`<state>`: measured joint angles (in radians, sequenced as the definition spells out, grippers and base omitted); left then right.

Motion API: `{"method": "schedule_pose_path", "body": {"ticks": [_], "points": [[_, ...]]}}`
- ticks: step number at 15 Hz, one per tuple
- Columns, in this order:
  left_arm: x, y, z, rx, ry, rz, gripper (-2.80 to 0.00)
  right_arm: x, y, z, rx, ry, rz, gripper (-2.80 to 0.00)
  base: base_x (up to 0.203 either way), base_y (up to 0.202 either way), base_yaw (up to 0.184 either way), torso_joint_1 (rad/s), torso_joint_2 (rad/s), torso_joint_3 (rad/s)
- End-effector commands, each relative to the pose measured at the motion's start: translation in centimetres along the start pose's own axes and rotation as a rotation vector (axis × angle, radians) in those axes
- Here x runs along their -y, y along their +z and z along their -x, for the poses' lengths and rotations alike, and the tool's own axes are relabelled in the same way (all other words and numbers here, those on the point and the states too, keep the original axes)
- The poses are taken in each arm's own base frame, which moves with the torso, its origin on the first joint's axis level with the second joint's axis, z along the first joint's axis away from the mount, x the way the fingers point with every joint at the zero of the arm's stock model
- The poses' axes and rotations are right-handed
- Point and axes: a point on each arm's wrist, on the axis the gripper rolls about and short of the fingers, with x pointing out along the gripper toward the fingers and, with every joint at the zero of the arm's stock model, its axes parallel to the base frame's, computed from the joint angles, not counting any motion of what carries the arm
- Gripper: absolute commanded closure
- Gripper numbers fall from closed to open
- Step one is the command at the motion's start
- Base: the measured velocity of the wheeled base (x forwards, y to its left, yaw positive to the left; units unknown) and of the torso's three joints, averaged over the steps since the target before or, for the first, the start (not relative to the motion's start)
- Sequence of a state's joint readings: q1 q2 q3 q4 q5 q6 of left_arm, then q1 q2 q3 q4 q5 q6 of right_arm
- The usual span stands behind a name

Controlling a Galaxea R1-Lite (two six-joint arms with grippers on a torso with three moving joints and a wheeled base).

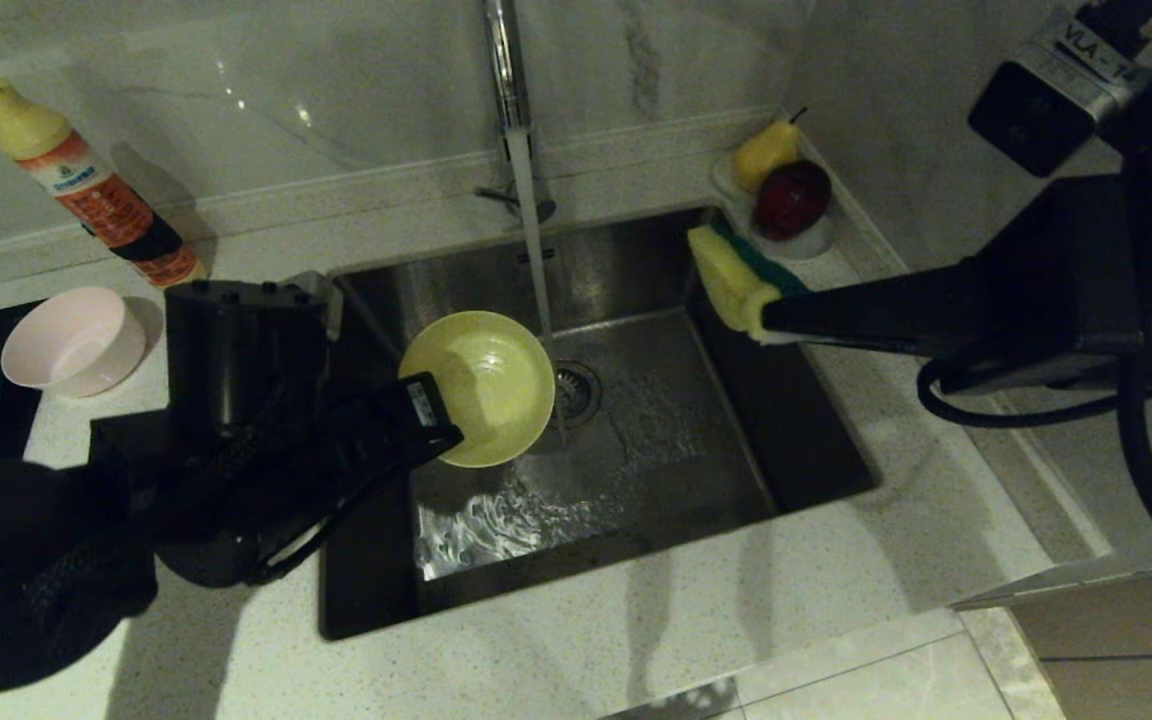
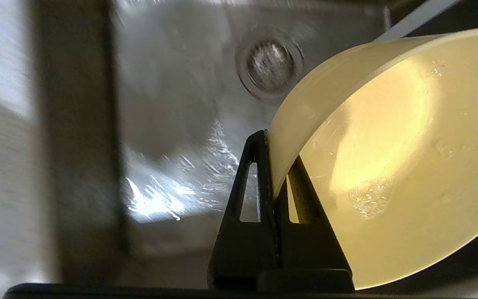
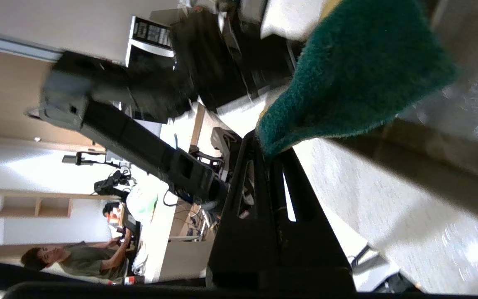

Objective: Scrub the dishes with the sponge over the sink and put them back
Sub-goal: Rinse the bowl

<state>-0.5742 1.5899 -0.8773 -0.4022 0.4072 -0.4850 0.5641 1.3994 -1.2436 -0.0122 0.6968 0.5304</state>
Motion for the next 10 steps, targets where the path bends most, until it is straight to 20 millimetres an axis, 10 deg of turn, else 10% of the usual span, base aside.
{"method": "schedule_pose_path", "body": {"ticks": [1, 10], "points": [[1.0, 1.9, -0.7, -0.123, 0.001, 0.097, 0.0, -0.4, -1.2, 2.1, 0.003, 0.001, -0.003, 0.0, 0.0, 0.0, 0.0, 0.0, 0.0, 0.0], [1.7, 1.4, -10.0, -0.354, 0.196, 0.268, 0.0, 0.5, -4.1, 4.4, 0.018, -0.022, -0.019, 0.0, 0.0, 0.0, 0.0, 0.0, 0.0, 0.0]]}}
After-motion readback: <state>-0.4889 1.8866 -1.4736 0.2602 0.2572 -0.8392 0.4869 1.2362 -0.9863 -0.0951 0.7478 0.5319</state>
